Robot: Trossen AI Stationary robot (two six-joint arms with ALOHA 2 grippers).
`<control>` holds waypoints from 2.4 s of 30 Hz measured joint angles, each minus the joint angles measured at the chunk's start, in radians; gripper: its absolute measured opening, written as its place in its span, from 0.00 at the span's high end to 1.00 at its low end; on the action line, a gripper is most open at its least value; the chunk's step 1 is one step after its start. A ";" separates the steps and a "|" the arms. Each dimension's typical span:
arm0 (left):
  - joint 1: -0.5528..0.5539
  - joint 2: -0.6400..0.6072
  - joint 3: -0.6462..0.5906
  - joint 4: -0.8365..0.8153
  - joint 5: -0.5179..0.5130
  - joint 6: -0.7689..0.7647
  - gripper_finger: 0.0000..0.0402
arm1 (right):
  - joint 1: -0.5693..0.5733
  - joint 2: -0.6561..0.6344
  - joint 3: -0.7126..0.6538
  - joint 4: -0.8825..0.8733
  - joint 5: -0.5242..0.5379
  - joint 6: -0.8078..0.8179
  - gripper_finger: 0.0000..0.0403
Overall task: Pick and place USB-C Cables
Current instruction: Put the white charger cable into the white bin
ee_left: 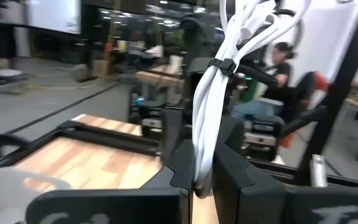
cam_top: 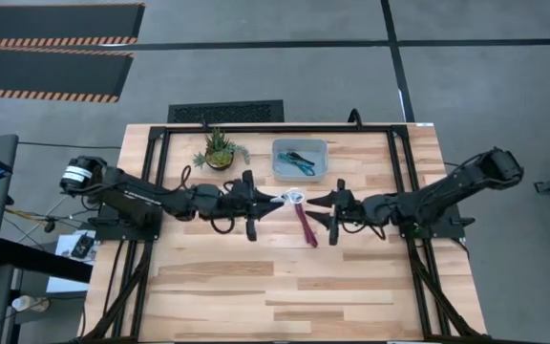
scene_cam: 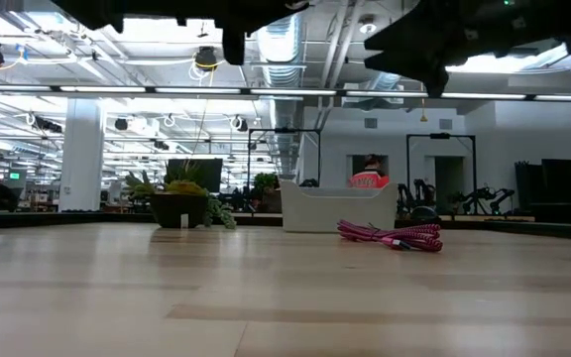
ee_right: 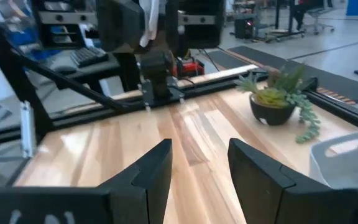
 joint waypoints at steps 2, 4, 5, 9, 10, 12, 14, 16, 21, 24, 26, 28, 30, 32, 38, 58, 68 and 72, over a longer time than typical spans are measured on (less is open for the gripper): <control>0.039 -0.007 0.000 0.007 0.092 -0.012 0.96 | -0.022 -0.002 0.000 0.025 -0.036 -0.001 0.55; 0.076 -0.009 0.000 0.010 0.180 -0.047 0.96 | -0.043 -0.009 0.000 0.047 -0.073 -0.004 0.54; 0.091 -0.014 0.000 0.002 0.221 -0.062 0.96 | -0.053 -0.014 0.000 0.058 -0.095 -0.007 0.53; 0.119 -0.036 -0.005 0.010 0.301 -0.058 0.96 | -0.080 -0.018 0.000 0.088 -0.165 -0.010 0.46; 0.119 -0.038 -0.014 0.023 0.301 -0.055 0.96 | -0.082 -0.018 0.000 0.100 -0.173 -0.009 0.43; 0.119 -0.038 -0.047 0.076 0.294 -0.053 0.96 | -0.082 -0.016 0.001 0.104 -0.176 -0.009 0.38; 0.119 -0.037 -0.103 0.179 0.274 -0.065 0.96 | -0.083 -0.015 0.001 0.100 -0.173 -0.010 0.34; 0.119 -0.034 -0.157 0.285 0.246 -0.082 0.96 | -0.093 -0.015 0.001 0.106 -0.168 -0.010 0.32; 0.143 -0.022 -0.241 0.410 0.196 -0.119 0.96 | -0.126 0.018 0.038 0.150 -0.165 -0.036 0.30; 0.162 -0.009 -0.237 0.401 0.220 -0.161 0.96 | -0.143 0.066 0.088 0.147 -0.165 -0.079 0.30; 0.166 0.004 -0.217 0.409 0.243 -0.166 0.96 | -0.147 0.103 0.125 0.145 -0.163 -0.137 0.30; 0.167 0.005 -0.219 0.409 0.260 -0.166 0.96 | -0.147 0.145 0.165 0.142 -0.149 -0.186 0.30; 0.167 0.005 -0.219 0.408 0.261 -0.163 0.96 | -0.147 0.172 0.190 0.136 -0.143 -0.211 0.30; 0.167 0.005 -0.225 0.407 0.261 -0.160 0.96 | -0.147 0.199 0.216 0.137 -0.143 -0.220 0.30; 0.160 0.005 -0.227 0.404 0.256 -0.147 0.96 | -0.147 0.220 0.252 0.140 -0.184 -0.223 0.30; 0.159 0.005 -0.226 0.405 0.246 -0.158 0.96 | -0.203 0.350 0.428 0.134 -0.284 -0.295 0.30; 0.158 0.005 -0.226 0.401 0.234 -0.165 0.96 | -0.202 0.350 0.443 0.135 -0.280 -0.370 0.71; 0.158 0.005 -0.226 0.398 0.225 -0.168 0.96 | -0.215 0.350 0.443 0.132 -0.295 -0.373 0.95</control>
